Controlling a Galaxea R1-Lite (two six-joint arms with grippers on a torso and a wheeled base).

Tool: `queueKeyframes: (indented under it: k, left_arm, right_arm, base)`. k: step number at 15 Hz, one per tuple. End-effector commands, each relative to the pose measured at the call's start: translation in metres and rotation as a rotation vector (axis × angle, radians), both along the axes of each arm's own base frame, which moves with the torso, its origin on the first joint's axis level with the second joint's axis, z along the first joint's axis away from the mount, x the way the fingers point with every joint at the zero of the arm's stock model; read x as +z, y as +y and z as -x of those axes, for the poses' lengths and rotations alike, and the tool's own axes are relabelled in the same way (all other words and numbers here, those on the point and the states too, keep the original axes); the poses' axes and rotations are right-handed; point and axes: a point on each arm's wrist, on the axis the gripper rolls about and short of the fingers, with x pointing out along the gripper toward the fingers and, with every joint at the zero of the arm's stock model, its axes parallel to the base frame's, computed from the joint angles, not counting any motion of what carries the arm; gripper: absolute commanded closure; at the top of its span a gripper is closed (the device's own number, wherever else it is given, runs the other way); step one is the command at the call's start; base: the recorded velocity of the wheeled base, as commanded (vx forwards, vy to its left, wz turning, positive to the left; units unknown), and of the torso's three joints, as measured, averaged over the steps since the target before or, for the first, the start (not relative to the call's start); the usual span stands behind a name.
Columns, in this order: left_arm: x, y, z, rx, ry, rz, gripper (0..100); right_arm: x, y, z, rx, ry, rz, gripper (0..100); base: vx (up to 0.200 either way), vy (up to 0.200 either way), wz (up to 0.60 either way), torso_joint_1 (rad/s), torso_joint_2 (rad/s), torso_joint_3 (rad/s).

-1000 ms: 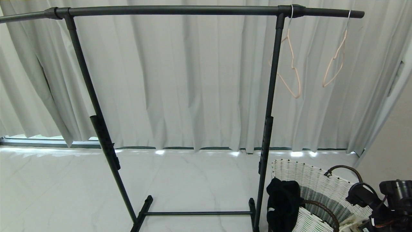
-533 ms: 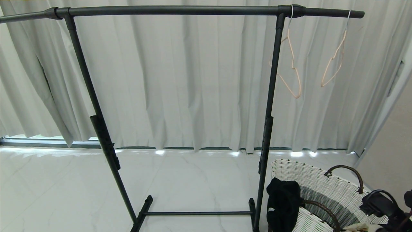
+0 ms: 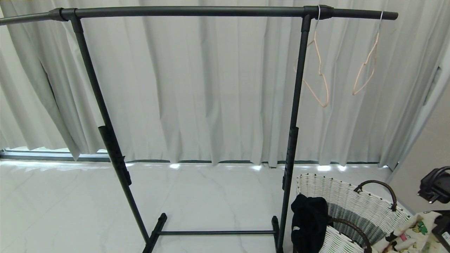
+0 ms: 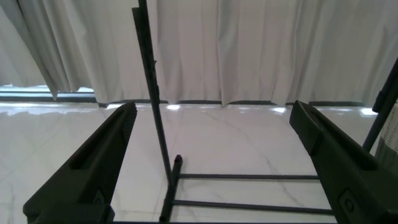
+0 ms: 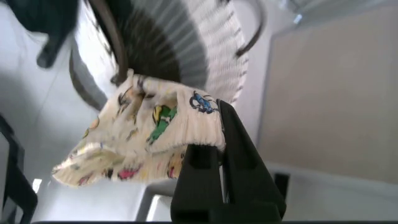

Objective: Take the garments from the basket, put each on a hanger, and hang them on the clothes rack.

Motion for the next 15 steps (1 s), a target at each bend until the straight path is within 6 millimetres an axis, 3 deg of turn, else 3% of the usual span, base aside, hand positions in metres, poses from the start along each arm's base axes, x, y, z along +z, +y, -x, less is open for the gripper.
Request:
queueKeyframes:
  k: [1, 4, 8, 13, 15]
  left_arm:
    - [0.000, 0.000, 0.000, 0.001, 0.002, 0.001, 0]
    - [0.000, 0.000, 0.000, 0.001, 0.002, 0.002, 0]
    - [0.000, 0.000, 0.000, 0.002, 0.000, 0.001, 0]
    - [0.000, 0.000, 0.000, 0.001, 0.002, 0.001, 0]
    - [0.000, 0.000, 0.000, 0.001, 0.002, 0.001, 0]
  right_arm:
    - [0.045, 0.002, 0.035, 0.068, -0.173, -0.025, 100]
    - [0.050, -0.001, 0.063, 0.111, -0.238, 0.005, 100]
    - [0.051, -0.005, 0.078, 0.137, -0.268, 0.040, 100]
    - [0.051, -0.006, 0.082, 0.144, -0.282, 0.051, 100]
    - [0.051, -0.006, 0.083, 0.146, -0.283, 0.051, 100]
  base:
    - [-0.200, 0.000, 0.00, 0.002, 0.00, 0.007]
    - [-0.200, 0.000, 0.00, -0.001, 0.00, -0.001]
    - [-0.200, 0.000, 0.00, 0.000, 0.00, 0.001]
    - [0.000, 0.000, 0.00, 0.000, 0.00, 0.000]
    - [0.000, 0.200, 0.00, 0.002, 0.00, 0.002]
